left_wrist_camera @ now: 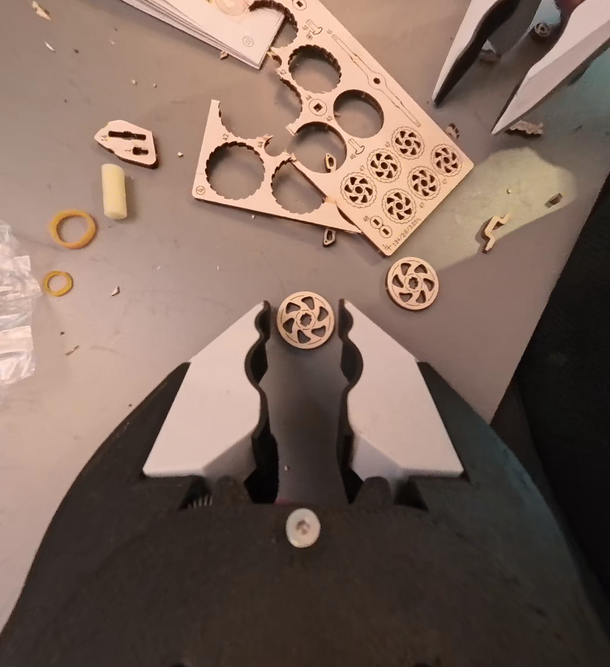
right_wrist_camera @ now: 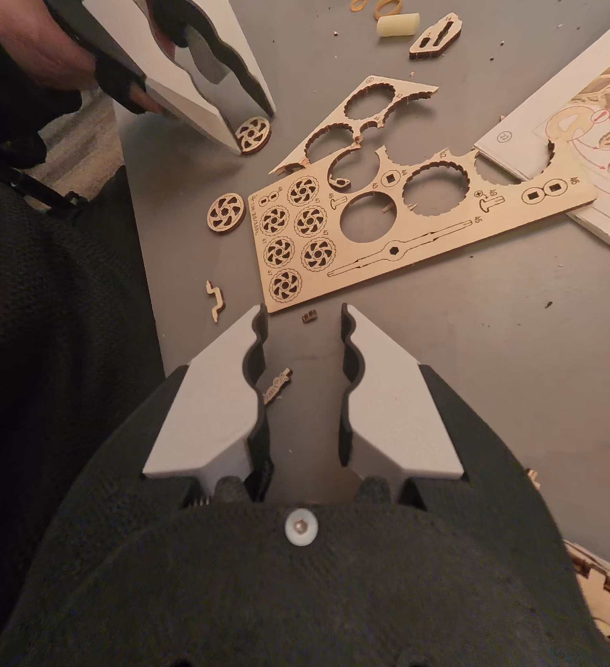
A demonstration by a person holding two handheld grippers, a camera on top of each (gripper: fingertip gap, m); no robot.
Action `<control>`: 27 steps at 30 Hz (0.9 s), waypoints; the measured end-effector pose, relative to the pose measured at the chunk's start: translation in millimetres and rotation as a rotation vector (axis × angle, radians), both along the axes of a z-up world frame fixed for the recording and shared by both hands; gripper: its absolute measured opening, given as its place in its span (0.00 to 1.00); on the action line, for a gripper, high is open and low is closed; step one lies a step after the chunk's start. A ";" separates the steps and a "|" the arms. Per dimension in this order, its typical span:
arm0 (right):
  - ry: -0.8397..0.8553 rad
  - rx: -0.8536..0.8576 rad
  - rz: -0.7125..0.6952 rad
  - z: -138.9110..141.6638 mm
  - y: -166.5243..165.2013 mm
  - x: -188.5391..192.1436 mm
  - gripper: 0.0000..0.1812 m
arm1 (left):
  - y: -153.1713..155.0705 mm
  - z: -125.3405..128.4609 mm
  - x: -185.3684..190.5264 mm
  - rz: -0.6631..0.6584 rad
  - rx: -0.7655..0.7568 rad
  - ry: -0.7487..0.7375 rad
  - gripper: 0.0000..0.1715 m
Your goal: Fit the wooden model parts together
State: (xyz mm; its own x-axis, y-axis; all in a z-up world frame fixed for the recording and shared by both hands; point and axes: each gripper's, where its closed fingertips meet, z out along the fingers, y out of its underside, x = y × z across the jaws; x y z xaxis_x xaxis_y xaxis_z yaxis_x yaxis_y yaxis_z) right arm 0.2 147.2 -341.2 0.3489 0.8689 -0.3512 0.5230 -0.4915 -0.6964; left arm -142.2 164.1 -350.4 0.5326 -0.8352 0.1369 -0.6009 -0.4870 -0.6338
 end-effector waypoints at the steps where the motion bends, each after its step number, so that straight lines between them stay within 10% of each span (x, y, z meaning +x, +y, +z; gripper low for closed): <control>1: 0.002 0.002 0.001 0.8 -0.1 -0.3 0.21 | 0.2 -0.5 -0.5 -0.006 0.011 0.020 0.19; 21: -0.006 0.017 -0.001 2.7 0.4 3.0 0.21 | 3.4 1.8 2.0 0.021 0.030 -0.008 0.01; 27: -0.005 0.021 -0.003 3.9 0.8 3.6 0.21 | -5.5 9.2 0.2 -0.049 0.005 0.000 0.26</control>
